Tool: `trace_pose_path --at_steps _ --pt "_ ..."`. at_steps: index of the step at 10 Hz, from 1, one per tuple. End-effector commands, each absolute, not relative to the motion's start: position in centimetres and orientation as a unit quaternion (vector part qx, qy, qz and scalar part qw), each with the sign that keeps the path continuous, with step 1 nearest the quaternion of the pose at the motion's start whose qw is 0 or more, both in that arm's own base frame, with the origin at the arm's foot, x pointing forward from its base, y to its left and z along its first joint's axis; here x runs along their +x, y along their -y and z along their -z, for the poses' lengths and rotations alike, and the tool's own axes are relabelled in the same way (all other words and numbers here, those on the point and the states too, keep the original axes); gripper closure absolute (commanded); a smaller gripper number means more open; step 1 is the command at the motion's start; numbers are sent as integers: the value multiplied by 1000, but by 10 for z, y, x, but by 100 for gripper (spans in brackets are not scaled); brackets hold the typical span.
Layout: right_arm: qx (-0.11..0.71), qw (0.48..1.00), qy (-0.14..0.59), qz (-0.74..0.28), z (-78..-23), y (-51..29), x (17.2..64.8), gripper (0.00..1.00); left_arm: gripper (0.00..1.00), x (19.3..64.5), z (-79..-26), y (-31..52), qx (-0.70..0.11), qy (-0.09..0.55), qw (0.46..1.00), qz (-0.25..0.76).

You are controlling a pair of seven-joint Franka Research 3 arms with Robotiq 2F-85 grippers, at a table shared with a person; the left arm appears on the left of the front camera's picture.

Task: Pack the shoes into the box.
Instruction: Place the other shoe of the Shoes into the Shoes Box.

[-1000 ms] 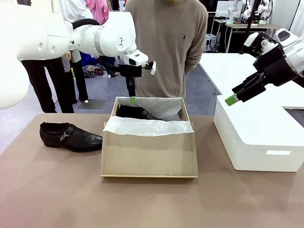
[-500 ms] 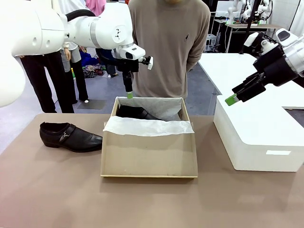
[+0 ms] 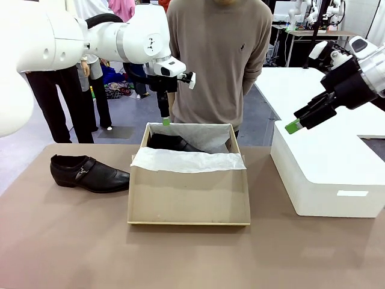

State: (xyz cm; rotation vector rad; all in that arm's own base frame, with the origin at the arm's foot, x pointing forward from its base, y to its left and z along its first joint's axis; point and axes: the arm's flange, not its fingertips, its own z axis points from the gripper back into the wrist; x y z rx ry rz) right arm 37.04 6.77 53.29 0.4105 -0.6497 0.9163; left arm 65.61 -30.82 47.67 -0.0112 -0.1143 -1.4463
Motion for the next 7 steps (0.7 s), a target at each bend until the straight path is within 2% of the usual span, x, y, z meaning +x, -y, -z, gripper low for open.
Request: trace_pose_path --at_steps 1,5,7 --pt "204 819 314 -434 -533 -67 374 0 0 655 -479 306 -2 55 749 660" --pt "204 819 314 -434 -533 -67 374 0 0 656 -477 308 -5 52 748 661" --pt "204 819 314 -434 -533 -67 374 0 0 641 -492 286 10 58 744 665"
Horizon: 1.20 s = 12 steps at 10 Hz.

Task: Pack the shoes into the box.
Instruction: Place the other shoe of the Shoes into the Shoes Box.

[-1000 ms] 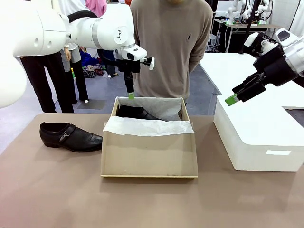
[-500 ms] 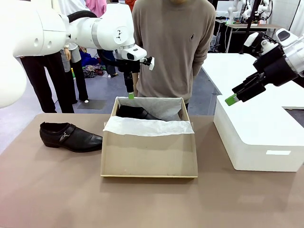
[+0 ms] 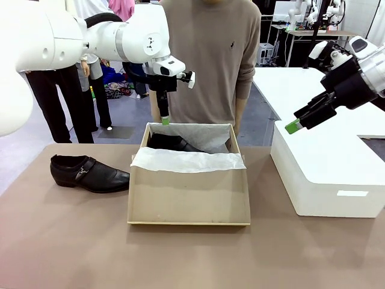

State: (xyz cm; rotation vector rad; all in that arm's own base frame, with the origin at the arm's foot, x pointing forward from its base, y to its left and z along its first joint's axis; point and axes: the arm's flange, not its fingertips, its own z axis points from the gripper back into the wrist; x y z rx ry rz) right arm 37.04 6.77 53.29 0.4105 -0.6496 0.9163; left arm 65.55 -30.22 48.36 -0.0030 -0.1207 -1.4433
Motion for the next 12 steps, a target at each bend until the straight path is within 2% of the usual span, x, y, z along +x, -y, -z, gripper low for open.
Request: trace_pose_path --at_steps 1,7,10,12 --pt "204 819 314 -434 -533 -67 374 0 0 629 -501 272 14 63 741 669" --pt "204 819 314 -434 -533 -67 374 0 0 565 -531 124 -7 128 708 694" --pt "204 819 314 -434 -533 -67 374 0 0 570 -530 62 -13 110 710 696" --pt "204 819 314 -434 -533 -67 374 0 0 580 -526 39 0 96 672 734"
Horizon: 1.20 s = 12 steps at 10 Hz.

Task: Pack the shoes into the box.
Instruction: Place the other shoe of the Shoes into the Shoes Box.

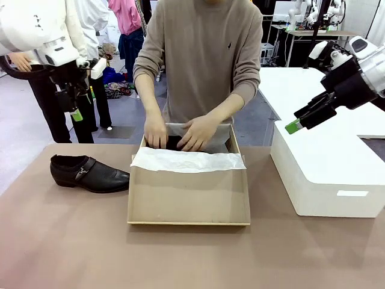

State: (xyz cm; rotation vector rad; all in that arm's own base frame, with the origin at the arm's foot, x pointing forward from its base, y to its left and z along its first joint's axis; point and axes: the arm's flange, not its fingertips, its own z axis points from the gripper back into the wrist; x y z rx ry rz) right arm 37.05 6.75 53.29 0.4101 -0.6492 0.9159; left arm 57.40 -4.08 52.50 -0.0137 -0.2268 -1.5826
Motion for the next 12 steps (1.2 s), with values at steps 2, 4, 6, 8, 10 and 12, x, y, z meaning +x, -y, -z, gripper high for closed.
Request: trace_pose_path --at_steps 2,4,6,8,10,12 --pt "204 819 314 -434 -533 -67 374 0 0 574 -525 41 -6 102 697 710" --pt "204 819 314 -434 -533 -67 374 0 0 574 -525 41 -6 102 697 710" --pt "204 819 314 -434 -533 -67 374 0 0 574 -525 41 -6 102 697 710" --pt "204 819 314 -434 -533 -67 374 0 0 574 -525 41 -6 102 697 710" --pt "204 819 314 -434 -533 -67 374 0 0 574 -525 41 -6 102 697 710" --pt "204 819 314 -434 -533 -67 374 0 0 571 -522 41 -16 111 693 712"
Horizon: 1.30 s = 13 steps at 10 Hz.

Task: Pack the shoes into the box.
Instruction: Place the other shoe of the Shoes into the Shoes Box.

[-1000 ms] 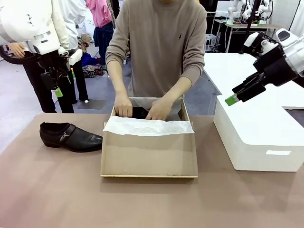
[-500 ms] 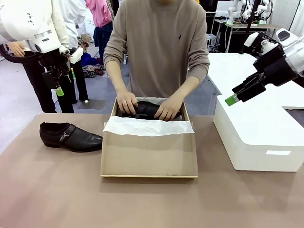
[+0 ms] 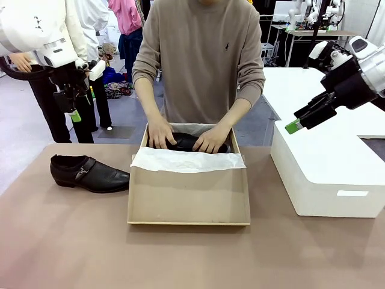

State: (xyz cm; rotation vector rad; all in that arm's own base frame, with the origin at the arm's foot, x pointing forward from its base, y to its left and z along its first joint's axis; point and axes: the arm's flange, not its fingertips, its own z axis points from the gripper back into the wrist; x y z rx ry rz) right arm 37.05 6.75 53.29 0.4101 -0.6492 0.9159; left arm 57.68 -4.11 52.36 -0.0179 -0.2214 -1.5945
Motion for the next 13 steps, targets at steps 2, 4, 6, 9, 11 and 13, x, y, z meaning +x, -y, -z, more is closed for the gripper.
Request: trace_pose_path --at_steps 2,4,6,9,11,13 --pt "204 819 314 -434 -533 -67 374 0 0 555 -506 40 -10 117 704 700" --pt "204 819 314 -434 -533 -67 374 0 0 544 -487 31 -9 106 714 692" --pt "204 819 314 -434 -533 -67 374 0 0 535 -468 25 -4 84 720 689" --pt "204 819 314 -434 -533 -67 374 0 0 535 -451 12 2 66 728 683" --pt "204 819 314 -434 -533 -67 374 0 0 538 -451 15 -12 70 722 688" --pt "204 819 314 -434 -533 -67 374 0 0 538 -451 15 -12 70 722 688"
